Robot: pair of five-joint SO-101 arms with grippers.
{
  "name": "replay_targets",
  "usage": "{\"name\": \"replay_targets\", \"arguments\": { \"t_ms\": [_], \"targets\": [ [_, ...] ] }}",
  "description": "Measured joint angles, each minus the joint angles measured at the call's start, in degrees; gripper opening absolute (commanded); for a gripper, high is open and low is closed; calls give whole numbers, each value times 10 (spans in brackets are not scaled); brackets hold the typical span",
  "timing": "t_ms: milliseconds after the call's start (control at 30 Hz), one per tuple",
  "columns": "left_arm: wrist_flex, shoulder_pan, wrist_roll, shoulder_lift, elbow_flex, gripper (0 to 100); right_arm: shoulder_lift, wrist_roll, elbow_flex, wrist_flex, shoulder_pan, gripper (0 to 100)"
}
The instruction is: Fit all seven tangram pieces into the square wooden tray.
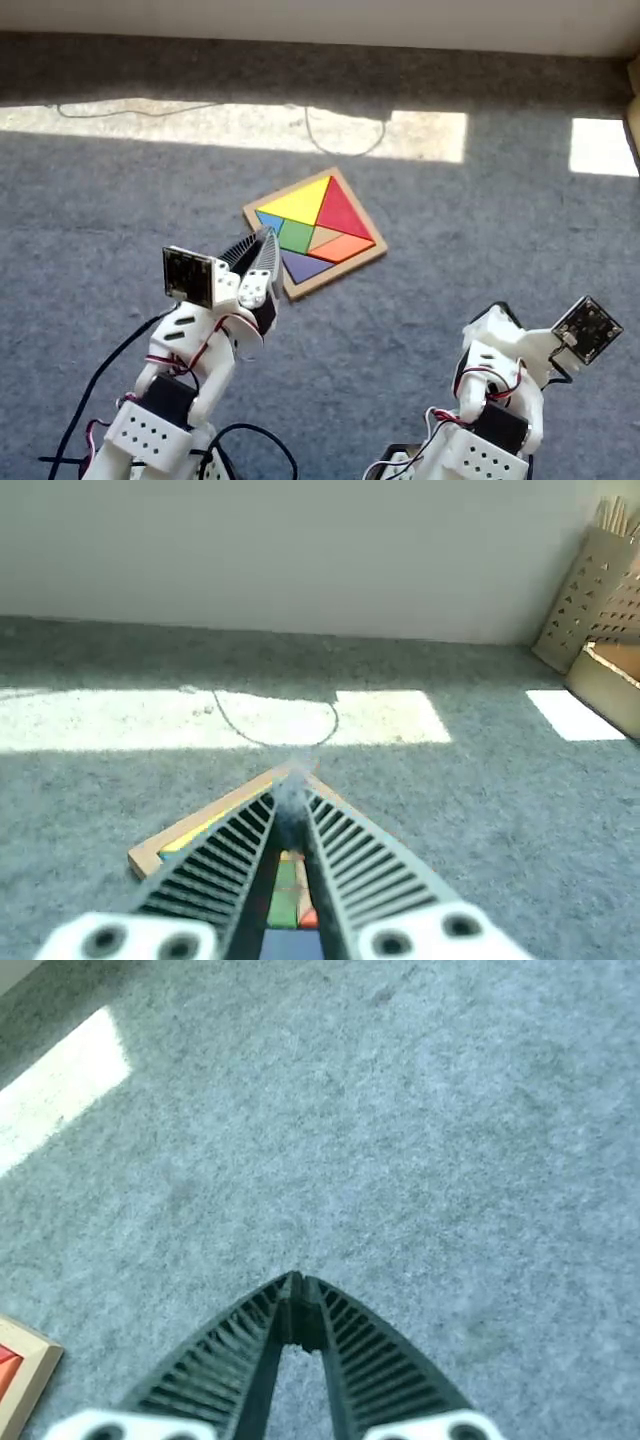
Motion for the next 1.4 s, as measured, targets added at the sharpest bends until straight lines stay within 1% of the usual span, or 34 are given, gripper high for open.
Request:
{"name": "replay_targets", "arguments": {
  "t_ms": [100, 200, 333, 433, 533, 700, 767, 933, 1100, 1300, 1400],
  "targets": [
    [-4, -2, -32, -40, 2, 6, 0, 0, 0, 0, -4, 10],
    [-4, 0, -61, -69, 2, 6, 0, 0, 0, 4, -27, 10],
    [28, -40, -100, -100, 2, 6, 0, 0, 0, 29, -71, 10],
    [69, -98, -119, -119, 2, 6, 0, 0, 0, 47, -99, 10],
    [109, -171, -124, -123, 2, 6, 0, 0, 0, 60, -120, 10],
    [182, -298, -126, -123, 3, 6, 0, 0, 0, 71, -127, 10],
    [229, -324, -126, -123, 3, 6, 0, 0, 0, 71, -128, 10],
    [368, -326, -126, -123, 3, 6, 0, 0, 0, 71, -128, 10],
    [440, -326, -126, -123, 3, 7, 0, 0, 0, 77, -128, 10],
    [532, -326, -126, -123, 3, 7, 0, 0, 0, 156, -128, 10],
    [571, -327, -126, -123, 3, 7, 0, 0, 0, 174, -128, 10]
  ]
}}
